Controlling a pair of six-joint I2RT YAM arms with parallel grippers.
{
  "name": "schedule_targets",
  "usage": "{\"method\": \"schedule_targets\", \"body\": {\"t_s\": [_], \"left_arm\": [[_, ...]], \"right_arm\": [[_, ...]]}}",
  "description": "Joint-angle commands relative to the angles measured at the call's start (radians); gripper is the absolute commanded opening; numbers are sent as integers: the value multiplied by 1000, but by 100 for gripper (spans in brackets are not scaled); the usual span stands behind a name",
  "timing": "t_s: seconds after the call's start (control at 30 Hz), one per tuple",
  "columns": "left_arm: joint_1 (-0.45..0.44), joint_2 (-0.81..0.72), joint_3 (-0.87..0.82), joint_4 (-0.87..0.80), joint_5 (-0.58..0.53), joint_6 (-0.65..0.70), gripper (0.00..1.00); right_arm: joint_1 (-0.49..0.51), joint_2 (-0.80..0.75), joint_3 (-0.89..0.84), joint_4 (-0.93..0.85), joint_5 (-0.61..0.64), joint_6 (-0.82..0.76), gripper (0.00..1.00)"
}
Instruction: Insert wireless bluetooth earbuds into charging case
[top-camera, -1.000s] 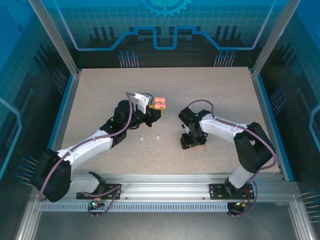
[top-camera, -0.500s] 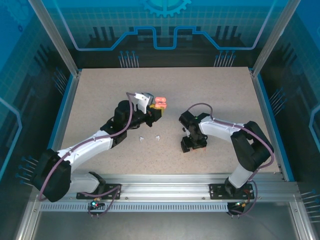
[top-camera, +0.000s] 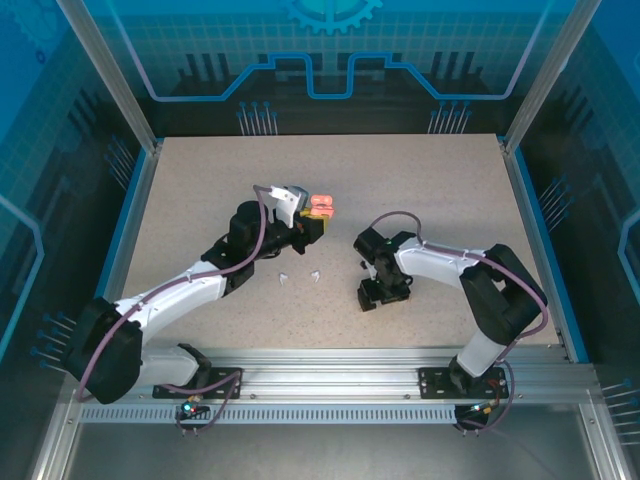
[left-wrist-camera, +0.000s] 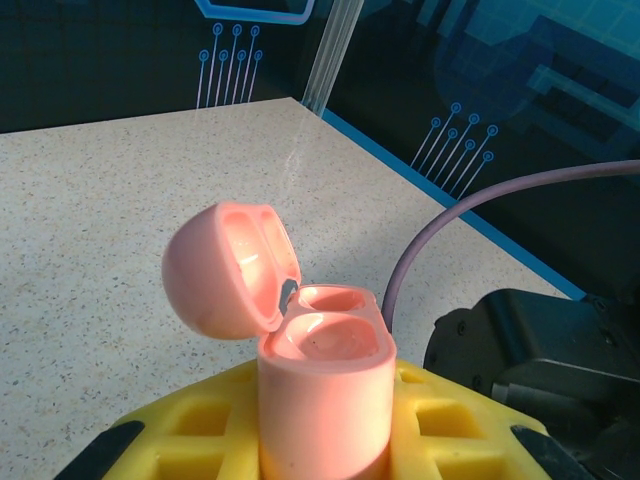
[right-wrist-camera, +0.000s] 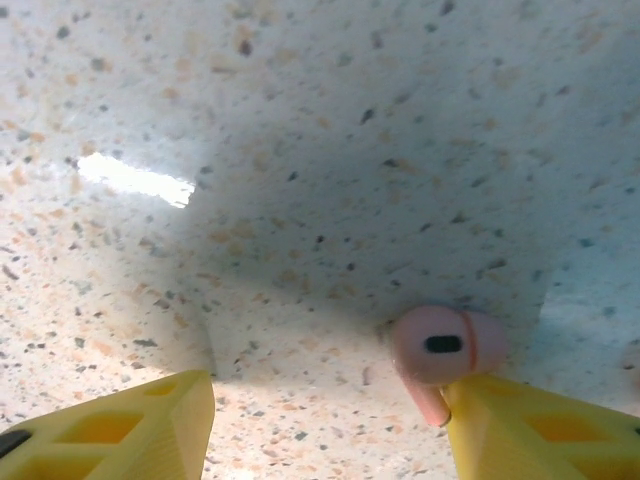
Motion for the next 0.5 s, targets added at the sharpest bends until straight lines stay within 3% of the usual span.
{"method": "schedule_targets", "body": {"t_s": [0.0, 0.23, 0.47], "left_arm": [[-9, 7, 0, 26, 4, 6, 0], [-14, 12, -3, 37, 3, 3, 0], [-17, 24, -13, 81, -14, -19, 0]], "right_arm": [[17, -24, 18, -27, -12, 25, 63], [18, -90, 73, -104, 91, 138, 68], [15, -74, 91, -102, 167, 306, 67]]}}
